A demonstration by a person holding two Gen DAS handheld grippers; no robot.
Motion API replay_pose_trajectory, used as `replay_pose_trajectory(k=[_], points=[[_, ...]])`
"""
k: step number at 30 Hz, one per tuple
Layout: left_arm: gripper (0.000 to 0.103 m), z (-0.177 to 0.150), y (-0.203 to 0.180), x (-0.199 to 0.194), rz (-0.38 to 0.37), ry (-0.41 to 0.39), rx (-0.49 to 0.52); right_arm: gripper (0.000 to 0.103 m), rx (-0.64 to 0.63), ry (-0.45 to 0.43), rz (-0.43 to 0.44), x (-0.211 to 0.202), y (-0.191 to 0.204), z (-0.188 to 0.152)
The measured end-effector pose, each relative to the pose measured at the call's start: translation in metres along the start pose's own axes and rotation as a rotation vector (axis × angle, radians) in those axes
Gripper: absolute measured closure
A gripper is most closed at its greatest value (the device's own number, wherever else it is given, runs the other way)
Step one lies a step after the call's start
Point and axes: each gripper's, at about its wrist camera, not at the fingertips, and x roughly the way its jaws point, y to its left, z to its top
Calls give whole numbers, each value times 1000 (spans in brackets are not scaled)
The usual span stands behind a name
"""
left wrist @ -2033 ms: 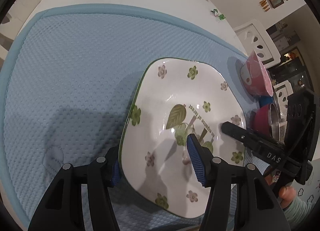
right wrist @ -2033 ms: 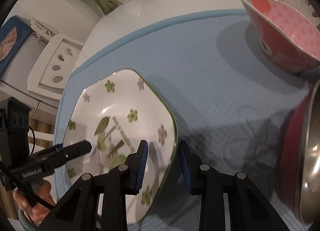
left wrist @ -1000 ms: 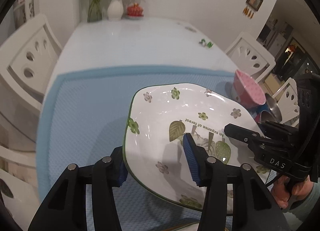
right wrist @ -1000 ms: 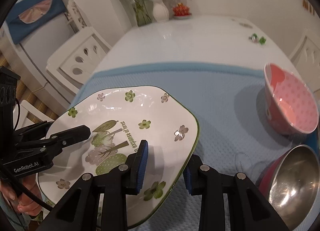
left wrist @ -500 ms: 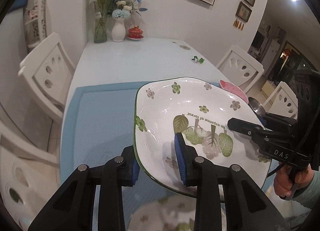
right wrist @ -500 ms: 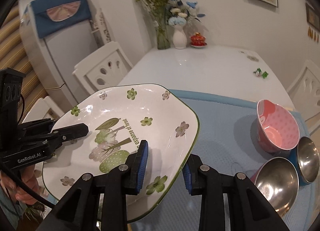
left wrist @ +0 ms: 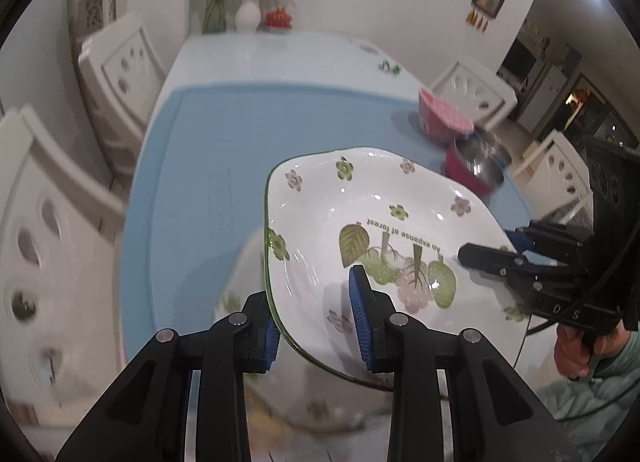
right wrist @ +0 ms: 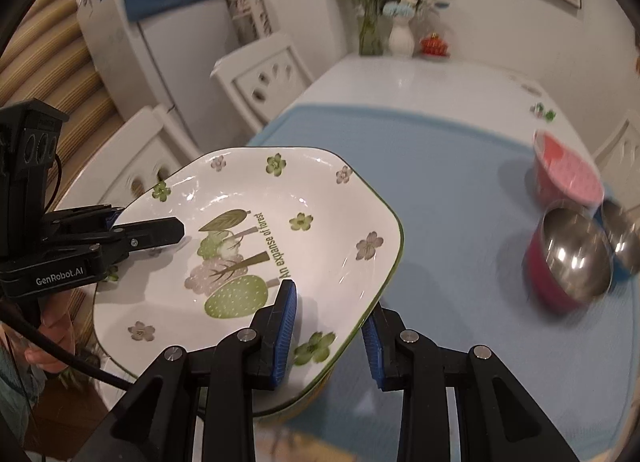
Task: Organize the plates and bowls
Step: 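Carry the second forest plate onto the plate stack and release it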
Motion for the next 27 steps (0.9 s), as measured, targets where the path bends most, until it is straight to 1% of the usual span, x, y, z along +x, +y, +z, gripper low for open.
replay_pose_trajectory(k=[5, 9, 12, 13, 15, 17, 18, 19, 22, 24, 25, 27], points=[[75, -33, 0, 9, -8, 66, -26, 73, -3, 48, 3, 7, 5, -30], [75, -45, 8, 21, -9, 102, -60, 73, 10, 81, 8, 14, 7, -45], [75, -52, 13, 26, 7, 124, -80, 73, 11, 92, 6, 18, 10, -48], [76, -53, 17, 27, 11, 131, -95, 73, 1, 95, -4, 19, 13, -49], [76, -53, 23, 25, -5, 125, -118, 73, -12, 98, -12, 20, 18, -49], [76, -48, 29, 24, -2, 129, -137, 73, -22, 104, -5, 20, 23, -50], [74, -44, 31, 25, 2, 136, -147, 73, -27, 103, 2, 19, 26, -52], [74, -41, 34, 26, 7, 141, -154, 73, -44, 100, 15, 18, 31, -54], [74, -32, 41, 26, 46, 144, -168, 73, -108, 100, 56, 14, 51, -55], [69, -29, 44, 23, 97, 135, -171, 73, -136, 106, 69, 13, 61, -56], [69, -29, 46, 22, 122, 134, -170, 73, -146, 109, 66, 13, 64, -56], [69, -27, 50, 18, 117, 119, -171, 73, -153, 112, 53, 12, 64, -58]])
